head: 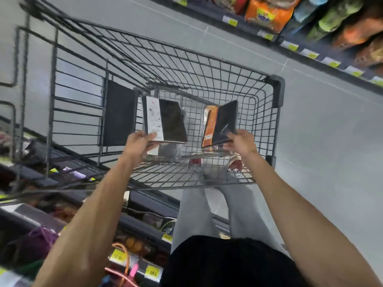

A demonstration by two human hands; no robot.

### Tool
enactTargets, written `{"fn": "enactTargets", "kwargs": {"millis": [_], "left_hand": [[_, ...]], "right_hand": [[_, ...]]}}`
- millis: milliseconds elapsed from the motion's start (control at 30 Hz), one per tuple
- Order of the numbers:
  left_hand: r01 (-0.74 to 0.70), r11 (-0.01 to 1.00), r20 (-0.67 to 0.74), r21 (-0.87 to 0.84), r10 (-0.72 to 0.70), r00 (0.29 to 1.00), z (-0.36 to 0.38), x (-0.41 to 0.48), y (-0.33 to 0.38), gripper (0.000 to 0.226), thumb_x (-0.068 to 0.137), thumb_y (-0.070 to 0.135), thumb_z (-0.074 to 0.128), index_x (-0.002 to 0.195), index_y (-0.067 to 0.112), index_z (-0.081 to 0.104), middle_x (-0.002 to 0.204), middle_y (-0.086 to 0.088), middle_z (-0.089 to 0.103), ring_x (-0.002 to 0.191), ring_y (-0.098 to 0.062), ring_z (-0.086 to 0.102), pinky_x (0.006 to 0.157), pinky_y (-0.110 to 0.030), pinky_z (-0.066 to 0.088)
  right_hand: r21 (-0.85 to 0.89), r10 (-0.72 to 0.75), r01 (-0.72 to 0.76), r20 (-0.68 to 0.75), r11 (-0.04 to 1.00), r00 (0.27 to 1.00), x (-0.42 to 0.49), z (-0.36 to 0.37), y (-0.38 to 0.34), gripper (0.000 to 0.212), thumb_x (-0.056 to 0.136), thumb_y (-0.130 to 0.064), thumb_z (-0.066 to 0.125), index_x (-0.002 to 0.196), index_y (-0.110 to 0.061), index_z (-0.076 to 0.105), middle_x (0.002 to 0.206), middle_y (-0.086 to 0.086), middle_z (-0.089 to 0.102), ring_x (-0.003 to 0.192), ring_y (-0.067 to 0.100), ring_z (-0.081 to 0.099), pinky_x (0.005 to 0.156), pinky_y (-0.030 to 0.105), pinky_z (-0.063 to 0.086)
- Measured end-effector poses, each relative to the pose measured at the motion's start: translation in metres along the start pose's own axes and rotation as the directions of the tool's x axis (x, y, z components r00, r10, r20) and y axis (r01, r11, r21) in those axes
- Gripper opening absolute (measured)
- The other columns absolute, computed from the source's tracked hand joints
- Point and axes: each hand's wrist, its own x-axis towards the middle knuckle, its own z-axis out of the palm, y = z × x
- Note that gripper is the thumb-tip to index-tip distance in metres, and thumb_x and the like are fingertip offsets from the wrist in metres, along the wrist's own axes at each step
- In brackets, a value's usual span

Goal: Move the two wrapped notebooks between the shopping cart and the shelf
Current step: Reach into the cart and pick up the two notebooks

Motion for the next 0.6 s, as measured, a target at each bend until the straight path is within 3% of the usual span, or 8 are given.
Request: {"fn": "enactTargets", "kwargs": {"millis": [100, 167, 233, 300, 367, 433, 533, 600], "left_hand": [[-0.068, 0.998, 0.057, 0.007, 0.067, 0.996, -0.011, -0.030, 0.005, 0.061, 0.093, 0.018, 0.070, 0.135, -0.014, 0.040, 0.125, -0.030, 0.061, 0.095, -0.027, 0.074, 0.073, -0.023, 0.060], [-0.129, 0.991, 0.100, 0.020, 0.126, 0.987, -0.020, -0.056, 0.001, 0.058, 0.098, 0.019, 0.063, 0.139, -0.013, 0.038, 0.132, -0.027, 0.057, 0.105, -0.029, 0.071, 0.077, -0.021, 0.058], [-0.154, 0.988, 0.145, -0.021, 0.155, 0.977, -0.029, -0.083, -0.002, 0.051, 0.098, 0.023, 0.063, 0.137, -0.004, 0.042, 0.131, -0.019, 0.062, 0.110, -0.028, 0.069, 0.087, -0.027, 0.057], [-0.217, 0.974, 0.200, -0.070, 0.227, 0.953, -0.038, -0.105, 0.006, 0.071, 0.091, 0.034, 0.071, 0.141, -0.005, 0.039, 0.135, -0.019, 0.060, 0.112, -0.029, 0.068, 0.098, -0.041, 0.054], [-0.326, 0.943, 0.259, -0.064, 0.331, 0.907, -0.041, -0.128, 0.022, 0.069, 0.088, 0.037, 0.070, 0.135, -0.006, 0.046, 0.130, -0.023, 0.062, 0.112, -0.034, 0.067, 0.098, -0.050, 0.053], [-0.373, 0.925, 0.312, -0.077, 0.378, 0.872, -0.040, -0.150, 0.042, 0.066, 0.089, 0.038, 0.069, 0.135, -0.005, 0.048, 0.130, -0.022, 0.062, 0.118, -0.037, 0.063, 0.103, -0.052, 0.049], [-0.401, 0.908, 0.397, -0.123, 0.415, 0.819, -0.036, -0.175, 0.069, 0.071, 0.093, 0.035, 0.065, 0.147, -0.002, 0.036, 0.138, -0.017, 0.058, 0.123, -0.030, 0.061, 0.107, -0.045, 0.046], [-0.453, 0.881, 0.446, -0.139, 0.464, 0.766, -0.027, -0.194, 0.085, 0.063, 0.097, 0.025, 0.061, 0.146, -0.006, 0.035, 0.117, -0.010, 0.069, 0.111, -0.024, 0.067, 0.106, -0.044, 0.047]], "right_hand": [[0.166, -0.028, 0.021, 0.043, 0.986, 0.999, -0.046, -0.006, -0.023, 0.018, 0.098, -0.014, 0.062, 0.112, -0.004, 0.055, 0.099, 0.007, 0.068, 0.086, 0.028, 0.075, 0.088, 0.042, 0.059], [0.274, -0.065, 0.047, 0.057, 0.961, 0.996, -0.079, -0.011, -0.033, 0.008, 0.098, -0.009, 0.060, 0.098, -0.011, 0.053, 0.099, 0.004, 0.063, 0.088, 0.030, 0.072, 0.089, 0.043, 0.058], [0.291, -0.140, 0.123, 0.039, 0.949, 0.989, -0.111, -0.017, -0.041, 0.013, 0.097, -0.007, 0.061, 0.091, -0.016, 0.053, 0.095, 0.001, 0.064, 0.079, 0.019, 0.072, 0.084, 0.039, 0.059], [0.220, -0.226, 0.221, -0.001, 0.950, 0.974, -0.136, -0.024, -0.044, 0.007, 0.097, -0.011, 0.063, 0.098, -0.015, 0.058, 0.092, -0.002, 0.068, 0.072, 0.008, 0.071, 0.079, 0.034, 0.059], [0.184, -0.300, 0.298, -0.018, 0.937, 0.954, -0.159, -0.030, -0.043, 0.017, 0.097, -0.014, 0.064, 0.113, -0.014, 0.057, 0.093, -0.004, 0.070, 0.074, 0.006, 0.069, 0.067, 0.022, 0.057], [0.206, -0.373, 0.375, -0.051, 0.904, 0.926, -0.180, -0.036, -0.045, 0.026, 0.097, -0.011, 0.062, 0.122, -0.015, 0.055, 0.094, -0.004, 0.074, 0.068, 0.004, 0.067, 0.054, 0.017, 0.051], [0.240, -0.448, 0.465, -0.122, 0.852, 0.886, -0.207, -0.048, -0.048, 0.029, 0.097, -0.006, 0.060, 0.125, -0.013, 0.057, 0.087, -0.004, 0.077, 0.063, 0.008, 0.064, 0.052, 0.020, 0.050], [0.278, -0.484, 0.511, -0.161, 0.814, 0.860, -0.223, -0.059, -0.046, 0.031, 0.097, -0.006, 0.060, 0.128, -0.010, 0.059, 0.092, 0.003, 0.077, 0.067, 0.014, 0.062, 0.056, 0.021, 0.050]]}}
